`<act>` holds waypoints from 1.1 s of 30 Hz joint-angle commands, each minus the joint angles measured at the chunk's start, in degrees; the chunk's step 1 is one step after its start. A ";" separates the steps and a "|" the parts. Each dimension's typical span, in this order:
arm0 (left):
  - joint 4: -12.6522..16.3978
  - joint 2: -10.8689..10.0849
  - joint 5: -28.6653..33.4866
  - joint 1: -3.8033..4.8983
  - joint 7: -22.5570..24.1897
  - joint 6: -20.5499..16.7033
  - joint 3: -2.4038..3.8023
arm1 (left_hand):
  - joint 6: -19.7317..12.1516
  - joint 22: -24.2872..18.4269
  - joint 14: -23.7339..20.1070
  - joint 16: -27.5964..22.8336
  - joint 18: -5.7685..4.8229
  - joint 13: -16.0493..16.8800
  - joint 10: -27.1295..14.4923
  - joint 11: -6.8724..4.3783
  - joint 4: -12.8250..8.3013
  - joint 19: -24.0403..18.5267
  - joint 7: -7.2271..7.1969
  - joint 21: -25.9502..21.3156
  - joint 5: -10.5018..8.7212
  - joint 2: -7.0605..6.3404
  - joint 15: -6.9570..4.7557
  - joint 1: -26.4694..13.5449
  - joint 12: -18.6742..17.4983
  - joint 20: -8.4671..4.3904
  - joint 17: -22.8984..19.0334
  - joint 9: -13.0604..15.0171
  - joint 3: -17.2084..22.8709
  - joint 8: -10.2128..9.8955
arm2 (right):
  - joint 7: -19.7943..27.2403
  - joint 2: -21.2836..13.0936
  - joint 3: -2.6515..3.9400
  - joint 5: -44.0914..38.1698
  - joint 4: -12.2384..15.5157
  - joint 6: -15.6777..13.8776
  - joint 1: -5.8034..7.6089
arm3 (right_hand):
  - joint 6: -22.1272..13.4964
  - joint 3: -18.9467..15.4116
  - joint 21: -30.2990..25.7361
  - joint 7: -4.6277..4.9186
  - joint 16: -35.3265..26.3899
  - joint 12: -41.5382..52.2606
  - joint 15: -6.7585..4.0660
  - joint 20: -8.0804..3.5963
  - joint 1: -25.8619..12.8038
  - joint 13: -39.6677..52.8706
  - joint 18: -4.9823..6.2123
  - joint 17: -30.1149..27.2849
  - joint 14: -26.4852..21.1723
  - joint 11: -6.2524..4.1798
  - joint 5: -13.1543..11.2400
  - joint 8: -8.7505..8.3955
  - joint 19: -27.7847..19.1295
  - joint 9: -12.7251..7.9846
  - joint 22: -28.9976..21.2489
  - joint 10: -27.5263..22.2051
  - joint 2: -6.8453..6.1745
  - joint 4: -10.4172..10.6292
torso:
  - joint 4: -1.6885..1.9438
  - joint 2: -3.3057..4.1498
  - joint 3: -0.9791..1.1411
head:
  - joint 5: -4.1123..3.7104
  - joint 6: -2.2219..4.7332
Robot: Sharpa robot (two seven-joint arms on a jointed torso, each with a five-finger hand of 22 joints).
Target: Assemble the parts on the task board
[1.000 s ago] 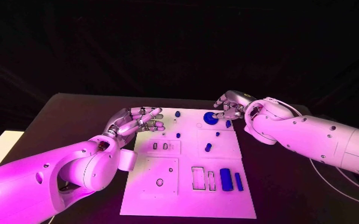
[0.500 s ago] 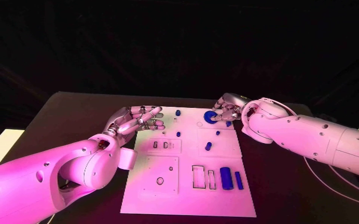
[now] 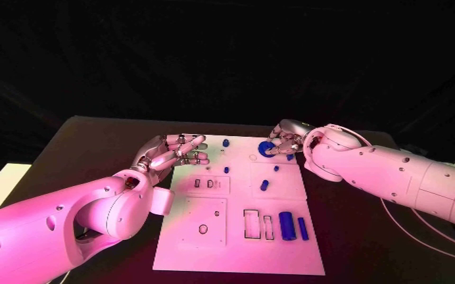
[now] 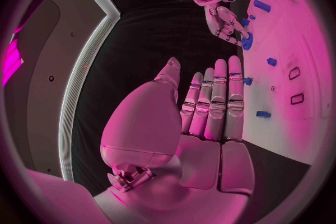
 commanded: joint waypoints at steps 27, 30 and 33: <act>-0.14 0.30 -0.32 0.08 -0.39 1.35 0.04 | 0.24 -0.10 0.06 -0.43 0.17 -0.04 0.29 0.24 -0.96 0.50 0.25 -0.38 -0.01 1.10 0.09 0.44 -0.55 -0.11 0.53 -0.05 0.28 -0.52 | -1.27 1.76 -0.23 -15.51 6.43 -7.60 -1.20 | 6.43 6.52 5.20 -1.55 2.77 2.27 -0.82 -0.97 1.59 3.44 -2.13 9.05 4.84 -1.29 -4.72 2.22 3.22 0.52 8.30 2.10 1.47 -2.27 | -0.04 0.08 0.08 | -0.05 -0.24; -0.22 0.34 -0.32 0.08 -0.49 1.50 0.04 | 0.23 -0.12 0.06 -0.49 0.16 -0.04 0.29 0.24 -1.10 0.52 0.25 -0.40 -0.01 1.17 0.08 0.56 -0.61 -0.11 0.61 -0.06 0.35 -0.58 | -1.65 2.72 -0.22 -15.23 7.34 -8.74 -1.14 | 6.37 6.59 5.19 -1.54 2.73 1.93 -0.81 -0.97 1.41 3.16 -2.12 8.98 4.82 -1.29 -4.83 2.11 3.20 0.49 8.28 1.90 1.45 -2.18 | 0.03 0.07 0.08 | -0.06 -0.19; -0.27 0.43 -0.32 0.08 -0.60 1.54 0.04 | 0.21 -0.13 0.08 -0.56 0.16 -0.05 0.29 0.24 -1.31 0.55 0.25 -0.43 -0.01 1.23 0.07 0.71 -0.70 -0.12 0.73 -0.07 0.44 -0.66 | -2.32 4.07 -0.21 -15.48 7.55 -9.76 -1.09 | 6.32 6.71 5.21 -1.54 2.71 1.83 -0.81 -0.98 1.37 3.10 -2.13 8.95 4.81 -1.30 -4.82 2.01 3.20 0.47 8.32 1.85 1.52 -2.14 | 0.07 0.00 -0.04 | -0.31 -0.20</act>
